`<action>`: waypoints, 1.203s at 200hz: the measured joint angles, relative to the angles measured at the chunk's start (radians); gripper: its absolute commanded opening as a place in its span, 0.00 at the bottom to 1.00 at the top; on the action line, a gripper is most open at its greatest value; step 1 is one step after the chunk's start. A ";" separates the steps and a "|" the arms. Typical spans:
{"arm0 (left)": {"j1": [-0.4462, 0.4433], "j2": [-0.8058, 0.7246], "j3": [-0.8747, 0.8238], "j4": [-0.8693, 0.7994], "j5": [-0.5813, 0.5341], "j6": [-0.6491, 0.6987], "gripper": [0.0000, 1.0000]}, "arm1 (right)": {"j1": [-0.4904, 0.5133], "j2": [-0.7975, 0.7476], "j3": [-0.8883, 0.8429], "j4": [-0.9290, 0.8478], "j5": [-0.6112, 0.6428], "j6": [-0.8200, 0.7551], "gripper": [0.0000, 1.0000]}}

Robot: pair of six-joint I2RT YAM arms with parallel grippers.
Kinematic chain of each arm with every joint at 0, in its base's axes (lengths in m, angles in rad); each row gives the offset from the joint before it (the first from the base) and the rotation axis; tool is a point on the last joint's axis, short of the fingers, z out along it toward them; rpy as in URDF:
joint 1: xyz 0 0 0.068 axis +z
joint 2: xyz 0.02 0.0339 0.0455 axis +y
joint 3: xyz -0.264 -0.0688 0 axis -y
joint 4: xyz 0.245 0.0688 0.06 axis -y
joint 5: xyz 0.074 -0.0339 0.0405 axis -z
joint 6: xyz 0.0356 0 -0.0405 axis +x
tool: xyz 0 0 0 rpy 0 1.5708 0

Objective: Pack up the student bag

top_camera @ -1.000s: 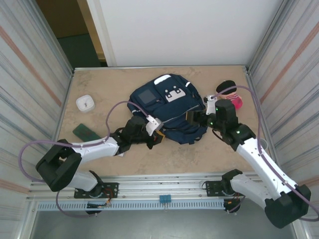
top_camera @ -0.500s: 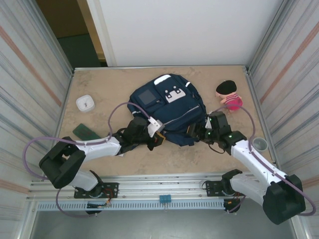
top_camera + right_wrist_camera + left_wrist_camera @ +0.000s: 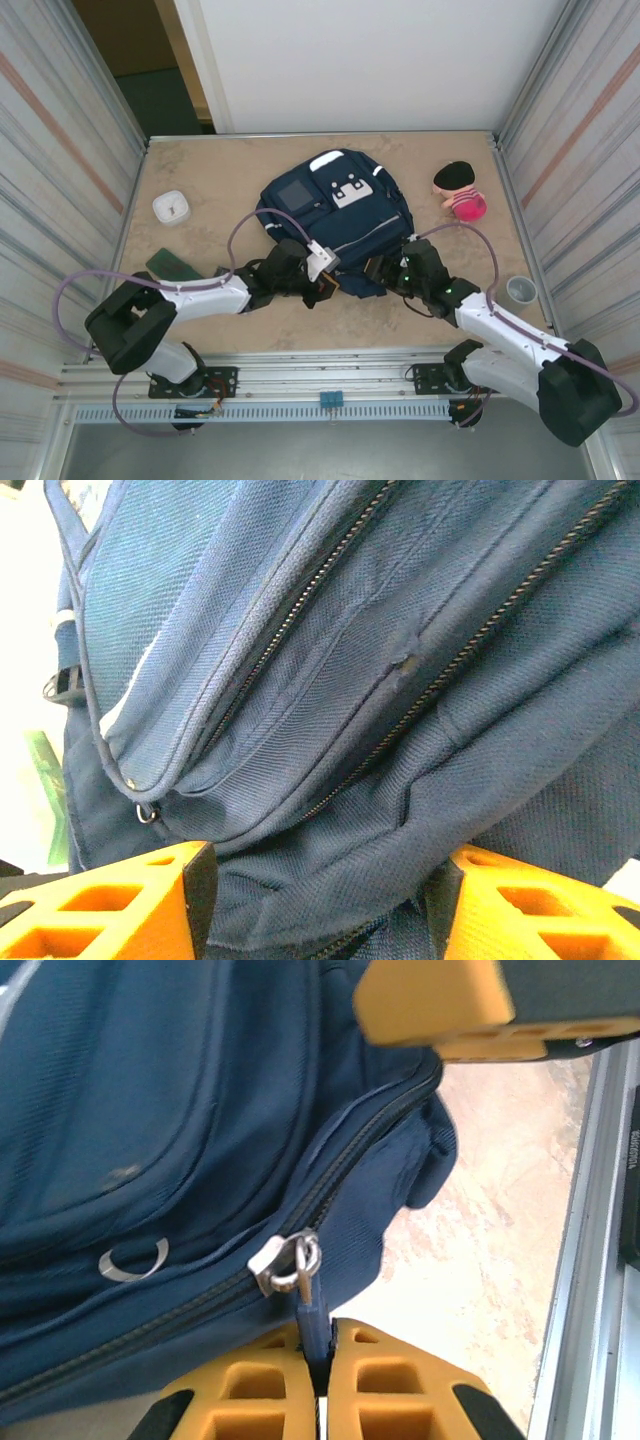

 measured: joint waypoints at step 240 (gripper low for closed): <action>0.046 -0.045 0.140 -0.376 -0.175 0.836 0.76 | -0.048 -0.231 -0.015 -0.153 -0.199 -0.088 0.64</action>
